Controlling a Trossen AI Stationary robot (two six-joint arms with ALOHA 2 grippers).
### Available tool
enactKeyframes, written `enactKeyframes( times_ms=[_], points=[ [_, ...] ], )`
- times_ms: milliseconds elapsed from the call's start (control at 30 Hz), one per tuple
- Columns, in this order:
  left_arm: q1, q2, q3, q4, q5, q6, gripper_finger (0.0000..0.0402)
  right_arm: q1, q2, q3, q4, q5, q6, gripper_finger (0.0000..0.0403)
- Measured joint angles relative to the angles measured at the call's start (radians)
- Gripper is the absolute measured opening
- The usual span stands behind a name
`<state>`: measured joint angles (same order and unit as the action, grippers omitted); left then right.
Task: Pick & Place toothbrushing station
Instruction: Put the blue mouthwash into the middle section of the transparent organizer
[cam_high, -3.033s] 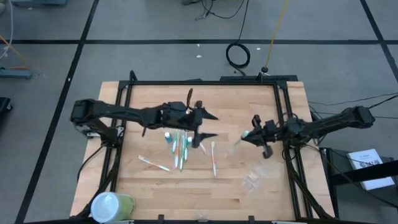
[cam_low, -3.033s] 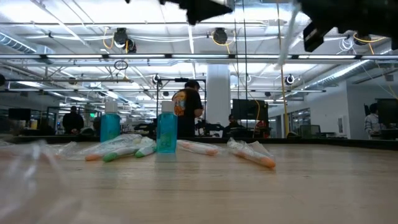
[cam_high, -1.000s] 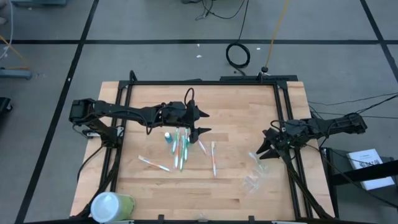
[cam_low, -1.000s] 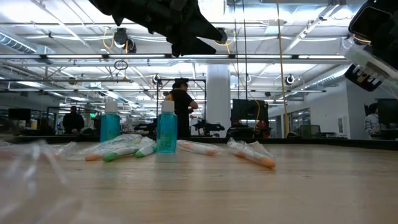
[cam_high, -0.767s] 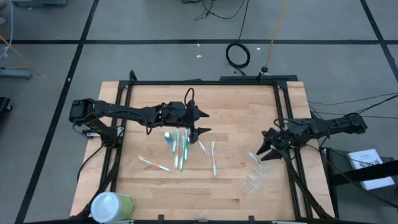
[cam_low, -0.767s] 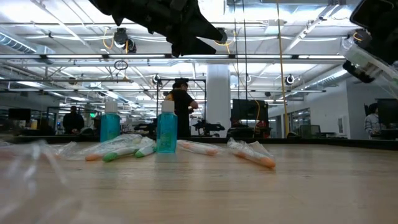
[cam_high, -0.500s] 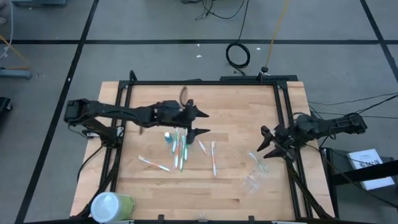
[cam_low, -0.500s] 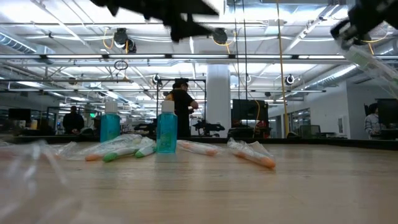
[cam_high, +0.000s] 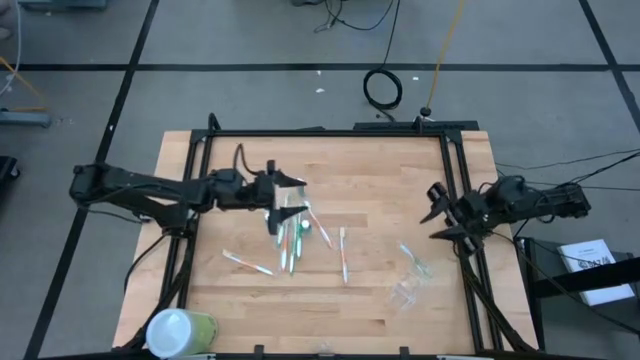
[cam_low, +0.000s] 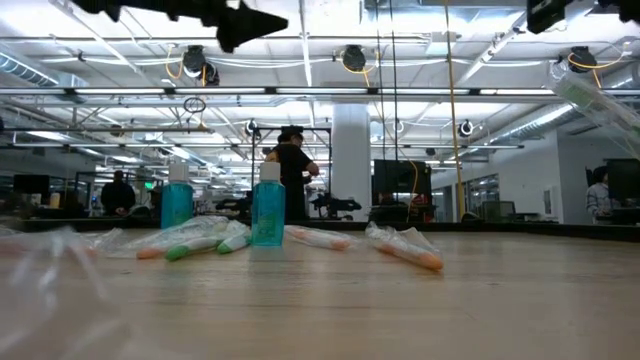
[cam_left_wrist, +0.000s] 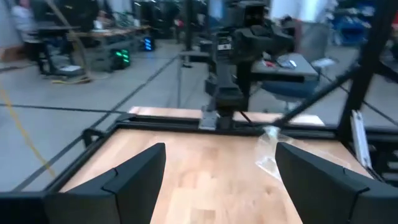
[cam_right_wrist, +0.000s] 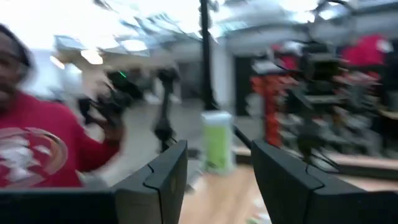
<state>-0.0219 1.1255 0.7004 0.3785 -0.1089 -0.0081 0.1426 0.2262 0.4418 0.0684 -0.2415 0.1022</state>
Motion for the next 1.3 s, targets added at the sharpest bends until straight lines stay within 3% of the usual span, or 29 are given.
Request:
enactKeyframes(
  times_ms=[200,267,333,500,733,1000,1300],
  points=[
    [0.0,-0.106,-0.08,-0.002,-0.051,-0.03,0.031,-0.002,0.004,0.326,-0.644,0.476,-0.073,0.0169],
    [0.0,-0.137,-0.101,0.0,-0.053,-0.03,0.031,-0.002,0.0,0.376,-0.777,0.554,-0.022,0.0169],
    [-0.001,-0.165,-0.126,-0.001,-0.074,-0.03,0.031,-0.002,-0.014,0.375,-0.841,0.555,0.045,0.0169],
    [0.0,-0.188,-0.182,0.006,-0.123,-0.038,0.031,-0.002,-0.023,0.231,-0.695,0.556,0.118,0.0169],
    [0.0,-0.195,-0.226,0.036,-0.129,-0.062,0.031,-0.002,-0.034,-0.045,-0.261,0.541,-0.063,0.0169],
    [0.0,-0.212,-0.253,0.012,-0.128,-0.111,0.031,-0.002,-0.222,-0.12,-0.283,0.534,-0.127,0.0169],
    [0.002,-0.212,-0.254,0.011,-0.159,-0.11,0.031,-0.002,-0.201,-0.19,-0.131,0.553,-0.109,0.0169]
  ],
)
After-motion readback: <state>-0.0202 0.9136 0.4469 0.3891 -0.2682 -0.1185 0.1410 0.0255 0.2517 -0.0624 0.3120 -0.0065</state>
